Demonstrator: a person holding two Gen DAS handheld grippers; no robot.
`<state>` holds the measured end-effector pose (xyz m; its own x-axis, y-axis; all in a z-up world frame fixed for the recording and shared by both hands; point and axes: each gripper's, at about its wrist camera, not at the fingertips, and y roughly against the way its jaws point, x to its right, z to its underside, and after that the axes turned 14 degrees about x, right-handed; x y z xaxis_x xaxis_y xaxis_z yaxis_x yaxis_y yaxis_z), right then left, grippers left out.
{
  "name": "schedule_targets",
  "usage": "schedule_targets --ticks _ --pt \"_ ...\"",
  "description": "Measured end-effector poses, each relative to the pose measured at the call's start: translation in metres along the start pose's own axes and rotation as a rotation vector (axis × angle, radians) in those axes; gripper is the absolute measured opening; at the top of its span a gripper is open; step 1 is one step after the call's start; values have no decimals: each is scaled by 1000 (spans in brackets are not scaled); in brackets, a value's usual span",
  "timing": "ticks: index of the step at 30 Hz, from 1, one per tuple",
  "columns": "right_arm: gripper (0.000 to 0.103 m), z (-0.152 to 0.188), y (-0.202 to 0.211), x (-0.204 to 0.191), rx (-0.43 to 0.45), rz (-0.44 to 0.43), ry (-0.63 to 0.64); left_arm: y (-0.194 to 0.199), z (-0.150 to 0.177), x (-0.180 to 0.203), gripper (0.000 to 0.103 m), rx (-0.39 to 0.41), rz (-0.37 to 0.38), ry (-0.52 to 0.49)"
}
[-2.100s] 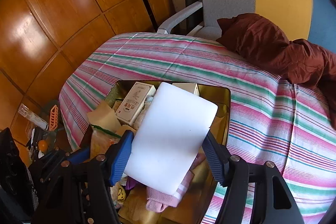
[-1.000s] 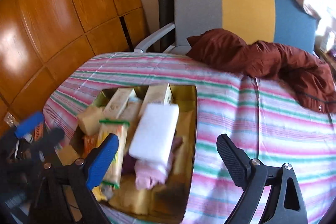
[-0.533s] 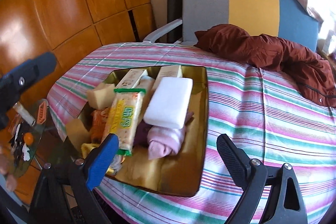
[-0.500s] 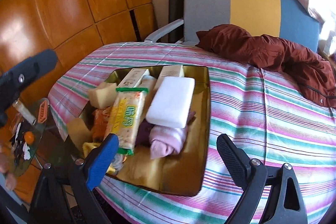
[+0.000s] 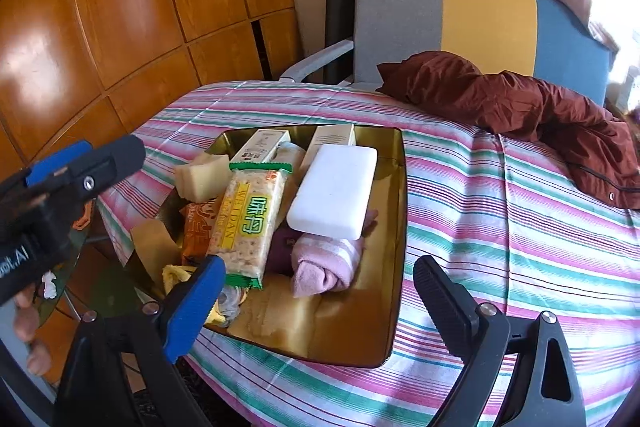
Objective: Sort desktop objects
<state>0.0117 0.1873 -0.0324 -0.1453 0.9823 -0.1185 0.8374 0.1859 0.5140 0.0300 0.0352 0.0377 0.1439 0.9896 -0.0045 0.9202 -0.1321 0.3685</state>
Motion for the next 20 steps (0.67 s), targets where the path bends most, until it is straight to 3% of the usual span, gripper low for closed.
schedule_targets --ticks 11,13,20 --pt "99 1 -1 -2 9 30 33 -9 6 -3 75 -19 -10 7" --pt "99 1 1 -1 23 41 33 -11 8 -5 70 -15 -22 5" --pt "99 -7 6 43 91 241 -63 -23 16 -13 65 -55 -23 20"
